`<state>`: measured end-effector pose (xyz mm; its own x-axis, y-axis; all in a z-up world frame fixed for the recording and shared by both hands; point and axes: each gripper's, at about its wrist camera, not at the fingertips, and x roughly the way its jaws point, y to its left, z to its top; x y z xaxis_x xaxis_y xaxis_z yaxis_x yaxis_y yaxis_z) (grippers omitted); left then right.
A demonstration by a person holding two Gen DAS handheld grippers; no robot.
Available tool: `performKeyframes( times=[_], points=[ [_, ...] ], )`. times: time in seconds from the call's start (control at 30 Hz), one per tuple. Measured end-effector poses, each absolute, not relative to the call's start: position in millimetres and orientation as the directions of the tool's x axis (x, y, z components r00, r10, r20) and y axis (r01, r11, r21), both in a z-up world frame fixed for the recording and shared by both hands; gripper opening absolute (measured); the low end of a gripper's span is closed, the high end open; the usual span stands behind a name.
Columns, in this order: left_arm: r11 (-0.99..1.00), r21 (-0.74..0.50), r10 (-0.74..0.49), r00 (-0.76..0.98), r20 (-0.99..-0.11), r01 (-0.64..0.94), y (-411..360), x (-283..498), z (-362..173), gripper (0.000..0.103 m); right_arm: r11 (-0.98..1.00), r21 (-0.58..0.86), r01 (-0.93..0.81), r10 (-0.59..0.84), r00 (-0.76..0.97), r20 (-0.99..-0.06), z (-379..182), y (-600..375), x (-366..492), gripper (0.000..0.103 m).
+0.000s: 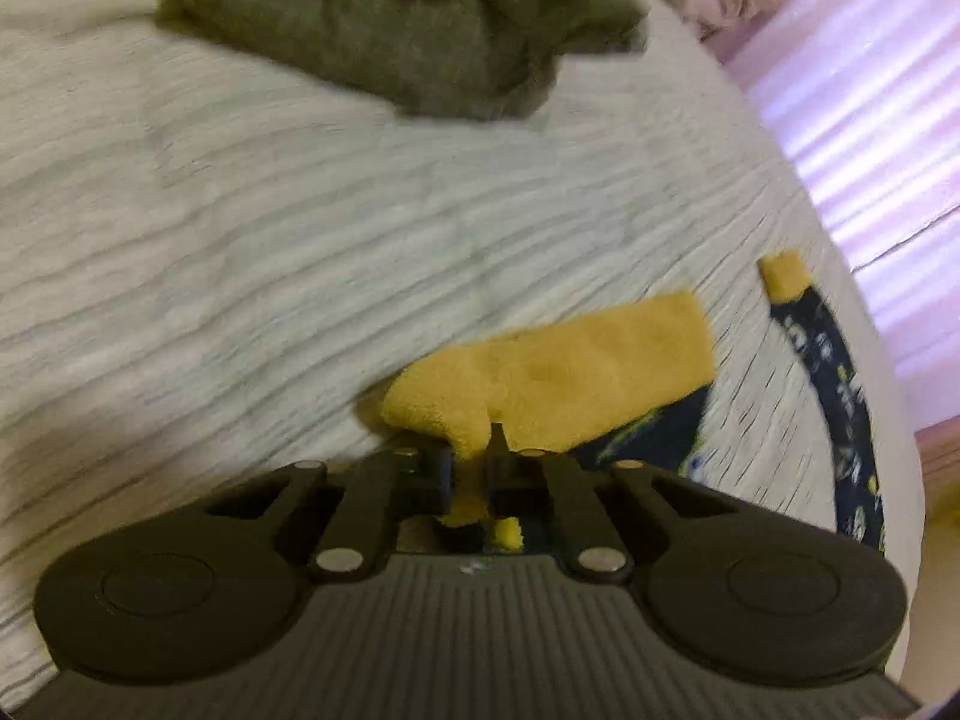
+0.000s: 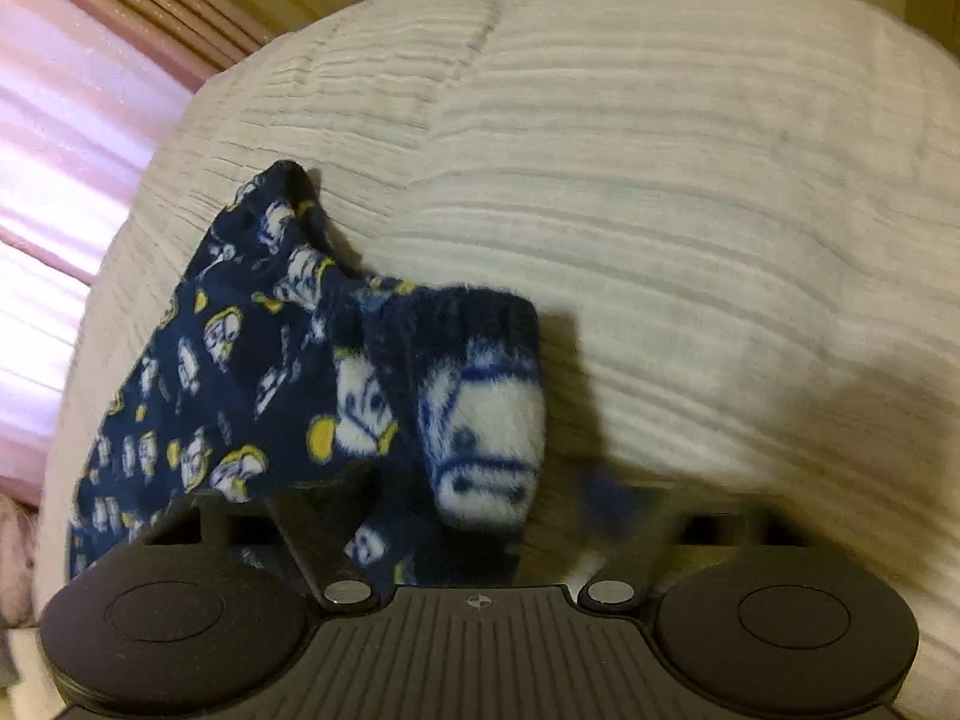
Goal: Fold clothes
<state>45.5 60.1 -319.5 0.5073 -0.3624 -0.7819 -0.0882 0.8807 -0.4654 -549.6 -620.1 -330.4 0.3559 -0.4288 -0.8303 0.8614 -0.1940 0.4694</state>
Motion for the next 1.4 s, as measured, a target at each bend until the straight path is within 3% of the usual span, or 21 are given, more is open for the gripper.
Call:
performKeyframes(
  times=[0.2, 0.43, 0.63, 0.67, 0.7, 0.73, 0.87, 1.0, 1.07, 1.13, 1.2, 1.3, 1.4],
  points=[
    [0.890, -0.452, -0.388, 0.618, -0.683, 0.060, 97.9, 13.1, -251.2, 0.006, -0.133, 0.436, 0.890, -0.458, 0.335, -0.823, -286.6, -614.2, -562.0, 0.004],
    [0.965, -0.257, -0.202, 0.465, -0.862, -0.057, 128.5, -27.2, -318.6, 0.008, -0.218, 0.412, 0.885, -0.401, 0.304, -0.864, -293.6, -574.2, -606.4, 0.004],
    [0.989, -0.132, -0.087, 0.460, -0.883, -0.066, 140.6, -35.8, -319.8, 0.030, -0.297, 0.388, 0.873, -0.302, 0.300, -0.905, -324.5, -575.2, -626.2, 0.007],
    [0.990, -0.116, -0.066, 0.470, -0.880, -0.079, 144.8, -35.7, -313.1, 0.030, -0.276, 0.367, 0.888, -0.282, 0.291, -0.914, -322.4, -577.1, -624.3, 0.033],
    [0.990, -0.099, -0.039, 0.485, -0.874, -0.098, 147.8, -35.3, -305.4, 0.029, -0.245, 0.321, 0.915, -0.271, 0.253, -0.929, -317.2, -578.8, -621.6, 0.077],
    [0.990, -0.081, -0.013, 0.498, -0.867, -0.116, 150.7, -34.9, -297.6, 0.029, -0.216, 0.246, 0.945, -0.278, 0.182, -0.943, -310.2, -578.3, -618.7, 0.085],
    [0.995, -0.102, -0.084, 0.551, -0.831, -0.002, 127.2, -23.4, -277.1, 0.031, -0.134, 0.105, 0.985, -0.359, 0.050, -0.932, -289.5, -569.8, -612.7, 0.085],
    [0.971, -0.120, -0.217, 0.541, -0.813, 0.209, 61.7, 2.0, -283.0, 0.038, -0.047, 0.087, 0.995, -0.444, 0.057, -0.894, -277.5, -573.2, -581.1, 0.085],
    [0.962, -0.045, -0.180, 0.501, -0.847, 0.268, 32.4, 14.1, -303.1, 0.038, 0.012, 0.063, 0.998, -0.417, 0.062, -0.907, -281.8, -579.9, -561.9, 0.085],
    [0.954, 0.098, -0.053, 0.482, -0.875, 0.283, 16.9, 22.0, -325.1, 0.039, 0.024, -0.064, 0.998, -0.349, -0.051, -0.936, -291.9, -586.0, -553.4, 0.085],
    [0.973, 0.114, 0.001, 0.488, -0.873, 0.202, 24.7, 26.9, -327.9, 0.042, -0.026, -0.186, 0.982, -0.300, -0.185, -0.936, -298.6, -590.6, -562.1, 0.085],
    [0.997, 0.057, 0.018, 0.518, -0.855, 0.059, 41.6, 30.2, -310.3, 0.037, -0.150, -0.042, 0.988, -0.331, -0.090, -0.939, -283.5, -594.2, -587.2, 0.085],
    [0.996, 0.068, 0.027, 0.544, -0.838, 0.055, 30.9, 44.0, -294.3, 0.037, -0.152, 0.070, 0.986, -0.404, 0.003, -0.915, -266.2, -606.8, -586.2, 0.085]
  ],
)
